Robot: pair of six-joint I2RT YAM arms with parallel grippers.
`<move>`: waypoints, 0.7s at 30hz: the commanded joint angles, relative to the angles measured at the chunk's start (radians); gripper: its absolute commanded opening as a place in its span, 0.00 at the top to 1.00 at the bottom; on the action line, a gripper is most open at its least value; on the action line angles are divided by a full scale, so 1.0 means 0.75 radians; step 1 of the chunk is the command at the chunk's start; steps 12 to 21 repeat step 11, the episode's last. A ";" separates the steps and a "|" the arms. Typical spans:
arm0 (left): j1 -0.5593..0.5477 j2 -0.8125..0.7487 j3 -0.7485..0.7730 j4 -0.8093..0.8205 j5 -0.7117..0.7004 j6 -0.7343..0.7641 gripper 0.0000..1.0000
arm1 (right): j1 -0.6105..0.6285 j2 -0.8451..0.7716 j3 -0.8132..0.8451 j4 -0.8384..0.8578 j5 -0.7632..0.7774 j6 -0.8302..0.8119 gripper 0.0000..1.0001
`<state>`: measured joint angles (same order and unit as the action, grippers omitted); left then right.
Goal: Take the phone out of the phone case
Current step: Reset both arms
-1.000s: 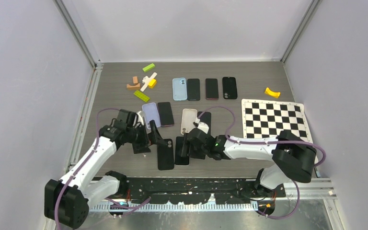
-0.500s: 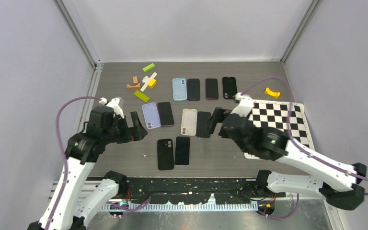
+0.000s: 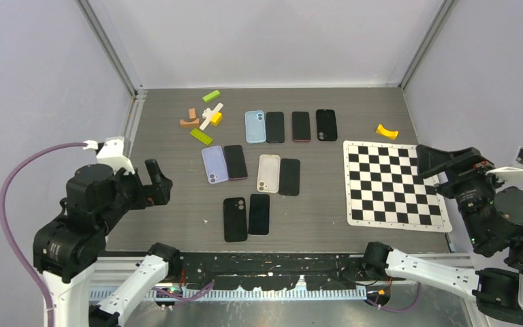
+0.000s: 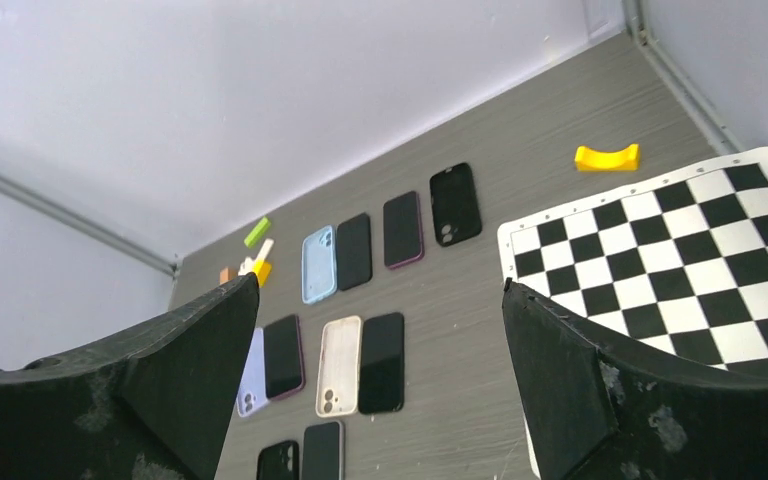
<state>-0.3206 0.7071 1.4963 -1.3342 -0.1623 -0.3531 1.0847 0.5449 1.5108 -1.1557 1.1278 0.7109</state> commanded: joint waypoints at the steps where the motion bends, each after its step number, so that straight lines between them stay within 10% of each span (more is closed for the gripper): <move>1: -0.004 0.019 0.077 -0.077 -0.098 0.028 0.00 | 0.004 0.012 -0.004 -0.065 0.110 -0.043 0.02; 21: -0.004 -0.001 0.092 -0.070 -0.090 0.000 0.00 | 0.004 0.004 -0.050 -0.043 0.125 -0.040 0.02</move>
